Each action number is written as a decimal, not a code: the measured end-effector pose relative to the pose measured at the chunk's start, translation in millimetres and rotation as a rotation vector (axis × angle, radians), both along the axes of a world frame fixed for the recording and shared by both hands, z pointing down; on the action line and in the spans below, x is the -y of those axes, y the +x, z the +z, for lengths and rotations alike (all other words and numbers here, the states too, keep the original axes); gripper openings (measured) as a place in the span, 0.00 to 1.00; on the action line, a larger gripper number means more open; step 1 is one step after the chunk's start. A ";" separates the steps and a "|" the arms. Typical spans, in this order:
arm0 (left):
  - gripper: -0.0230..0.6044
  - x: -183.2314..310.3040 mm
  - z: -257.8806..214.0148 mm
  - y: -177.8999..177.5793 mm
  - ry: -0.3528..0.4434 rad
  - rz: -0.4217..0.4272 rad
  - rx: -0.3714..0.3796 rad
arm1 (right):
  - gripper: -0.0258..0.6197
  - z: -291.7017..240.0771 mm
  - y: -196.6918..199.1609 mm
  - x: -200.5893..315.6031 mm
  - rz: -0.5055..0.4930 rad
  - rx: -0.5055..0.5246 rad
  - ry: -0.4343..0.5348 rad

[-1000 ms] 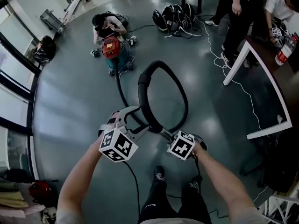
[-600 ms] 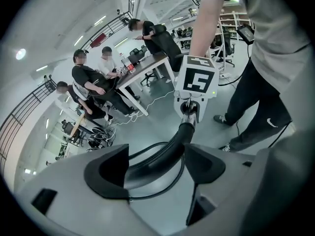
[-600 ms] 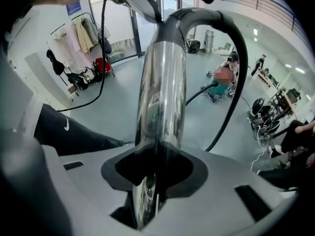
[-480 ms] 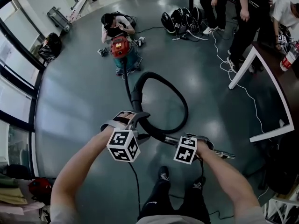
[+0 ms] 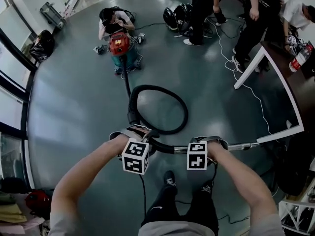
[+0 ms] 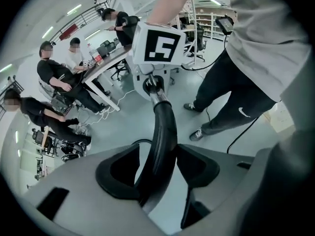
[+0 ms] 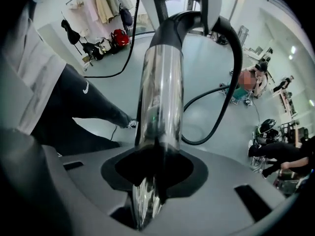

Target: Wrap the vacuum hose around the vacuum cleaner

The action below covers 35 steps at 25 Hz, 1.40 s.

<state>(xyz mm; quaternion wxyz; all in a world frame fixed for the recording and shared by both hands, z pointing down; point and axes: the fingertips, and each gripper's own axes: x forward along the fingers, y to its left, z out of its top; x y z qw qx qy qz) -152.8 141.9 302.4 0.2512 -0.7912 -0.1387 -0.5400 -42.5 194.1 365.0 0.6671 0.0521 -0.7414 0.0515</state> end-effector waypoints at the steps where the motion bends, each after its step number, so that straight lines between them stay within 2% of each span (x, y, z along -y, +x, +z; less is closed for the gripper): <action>1: 0.41 -4.8 5.6 -2.8 -0.012 0.012 0.011 | 0.23 0.5 1.2 -2.8 -0.017 -0.014 -0.014; 5: 0.34 -23.8 32.2 -6.5 -0.064 0.036 0.065 | 0.23 2.3 10.8 -13.0 -0.081 -0.043 -0.069; 10: 0.31 -46.0 55.9 4.8 -0.165 0.035 0.144 | 0.22 0.9 24.4 -20.9 -0.125 -0.027 -0.122; 15: 0.30 -56.1 68.5 21.2 -0.257 -0.006 0.177 | 0.22 -3.9 39.8 -17.8 -0.164 0.031 -0.149; 21: 0.29 -58.7 70.4 52.8 -0.296 -0.070 0.206 | 0.22 -10.9 69.4 -9.4 -0.221 0.076 -0.173; 23: 0.29 -60.2 69.9 63.3 -0.295 -0.097 0.202 | 0.22 -14.4 79.5 -7.1 -0.244 0.081 -0.174; 28: 0.29 -65.4 55.5 91.5 -0.314 -0.178 0.128 | 0.22 -21.5 106.9 -2.9 -0.314 0.086 -0.150; 35: 0.29 -75.6 42.9 118.1 -0.371 -0.264 0.120 | 0.22 -18.7 131.6 1.6 -0.409 0.080 -0.107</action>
